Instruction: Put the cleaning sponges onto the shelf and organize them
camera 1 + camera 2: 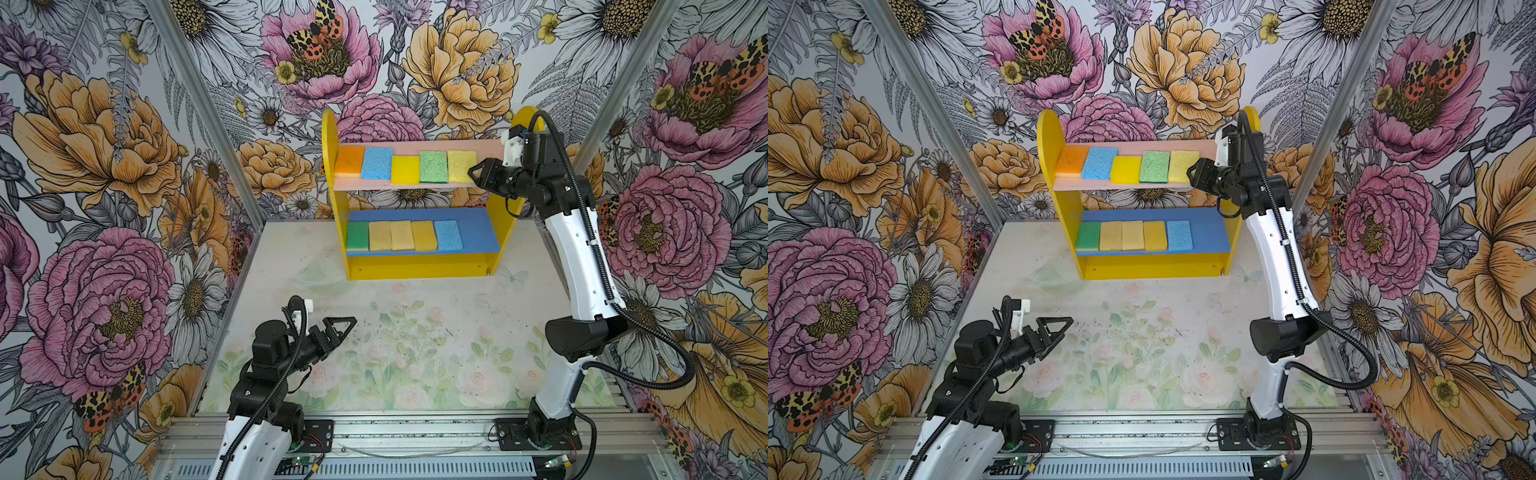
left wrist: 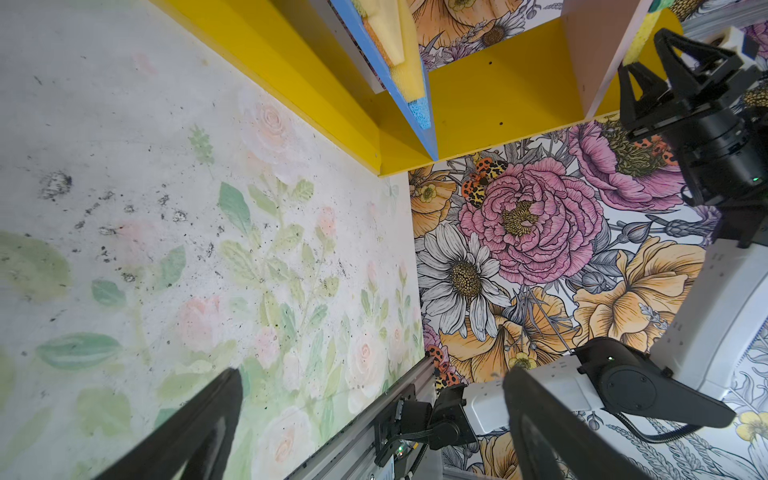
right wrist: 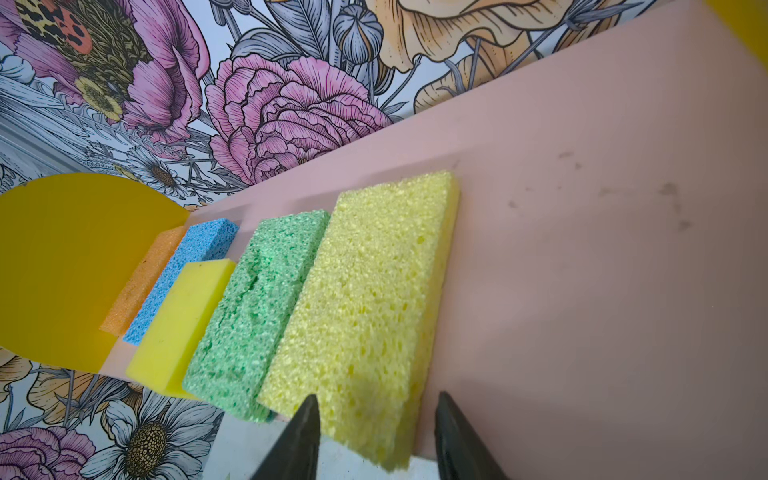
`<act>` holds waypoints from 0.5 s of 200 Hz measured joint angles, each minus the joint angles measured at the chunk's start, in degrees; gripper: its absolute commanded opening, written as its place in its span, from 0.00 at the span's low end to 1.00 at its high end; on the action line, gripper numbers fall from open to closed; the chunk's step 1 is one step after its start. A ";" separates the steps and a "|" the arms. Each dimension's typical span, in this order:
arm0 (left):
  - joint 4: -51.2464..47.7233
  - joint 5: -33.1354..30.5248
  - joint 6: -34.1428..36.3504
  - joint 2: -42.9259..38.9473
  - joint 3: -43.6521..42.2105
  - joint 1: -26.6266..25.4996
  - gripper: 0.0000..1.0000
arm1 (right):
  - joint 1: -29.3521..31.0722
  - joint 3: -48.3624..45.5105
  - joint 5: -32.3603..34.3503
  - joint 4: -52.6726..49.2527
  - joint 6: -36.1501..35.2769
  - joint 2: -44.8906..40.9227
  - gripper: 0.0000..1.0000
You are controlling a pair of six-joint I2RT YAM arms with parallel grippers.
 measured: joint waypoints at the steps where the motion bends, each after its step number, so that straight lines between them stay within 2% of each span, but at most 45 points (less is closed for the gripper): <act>1: -0.02 0.00 0.00 0.00 0.00 0.00 0.99 | 0.00 -0.04 0.02 0.00 0.00 -0.02 0.50; 53: -1.84 -0.02 0.98 2.51 3.08 0.22 0.99 | 0.83 -4.94 1.81 0.04 -0.09 -7.21 0.55; 100: -1.86 -1.16 -0.50 -3.37 1.51 0.57 0.99 | 3.48 -14.75 2.14 1.31 -0.39 -17.44 0.58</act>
